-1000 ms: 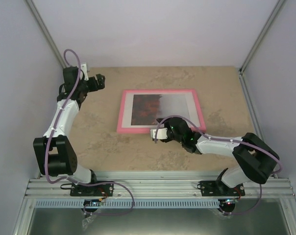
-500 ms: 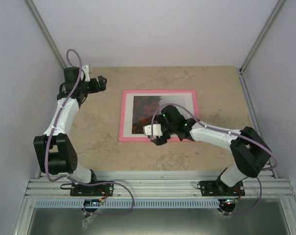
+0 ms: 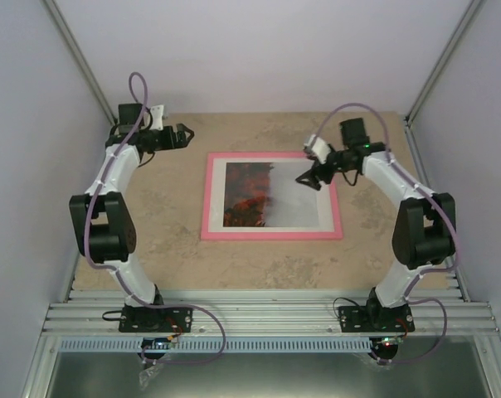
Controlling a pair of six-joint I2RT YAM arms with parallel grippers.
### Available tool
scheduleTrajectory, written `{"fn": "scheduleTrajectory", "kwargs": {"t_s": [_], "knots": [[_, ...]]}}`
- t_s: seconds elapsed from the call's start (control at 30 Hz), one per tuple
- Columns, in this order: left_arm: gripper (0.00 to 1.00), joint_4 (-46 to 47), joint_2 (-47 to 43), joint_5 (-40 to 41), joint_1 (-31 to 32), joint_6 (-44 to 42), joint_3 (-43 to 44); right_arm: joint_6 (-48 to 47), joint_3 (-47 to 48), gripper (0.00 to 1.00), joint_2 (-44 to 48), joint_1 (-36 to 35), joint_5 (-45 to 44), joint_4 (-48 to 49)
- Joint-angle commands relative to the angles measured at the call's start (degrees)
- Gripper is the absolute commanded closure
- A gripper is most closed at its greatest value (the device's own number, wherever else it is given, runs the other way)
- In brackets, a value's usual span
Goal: Put the photo into the frame
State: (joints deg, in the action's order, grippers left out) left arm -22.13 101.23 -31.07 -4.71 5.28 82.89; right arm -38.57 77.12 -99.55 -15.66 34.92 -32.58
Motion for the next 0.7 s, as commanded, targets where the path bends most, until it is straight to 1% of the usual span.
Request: {"fn": "scheduleTrajectory", "kwargs": {"t_s": [0.0, 0.1, 0.23, 0.43, 0.57, 0.67], "knots": [[0.01, -6.96, 5.26, -4.38, -0.04, -4.51, 6.2, 7.58, 1.25, 0.02, -1.74, 8.37, 7.36, -7.23], [0.0, -11.71, 10.44, -5.05, 0.38, -7.2, 11.83, 8.13, -1.8, 0.02, -0.32, 11.83, 8.76, -7.45], [0.01, -16.53, 16.21, -4.89, 1.05, -9.9, 18.81, 8.69, -5.97, 0.02, 2.74, 13.83, 8.33, -6.73], [0.01, -16.32, 17.79, -3.44, 2.46, -10.94, 20.29, 8.69, -6.48, 0.02, 3.61, 14.32, 6.57, -6.44], [0.01, -16.81, 19.37, -1.57, 3.86, -11.74, 22.02, 6.46, -6.39, 0.02, 3.42, 13.24, 6.24, -7.57], [0.01, -18.3, 22.91, -1.05, 5.08, -11.63, 25.26, 1.41, -7.65, 0.02, 4.62, 8.68, 6.73, -11.0]]}}
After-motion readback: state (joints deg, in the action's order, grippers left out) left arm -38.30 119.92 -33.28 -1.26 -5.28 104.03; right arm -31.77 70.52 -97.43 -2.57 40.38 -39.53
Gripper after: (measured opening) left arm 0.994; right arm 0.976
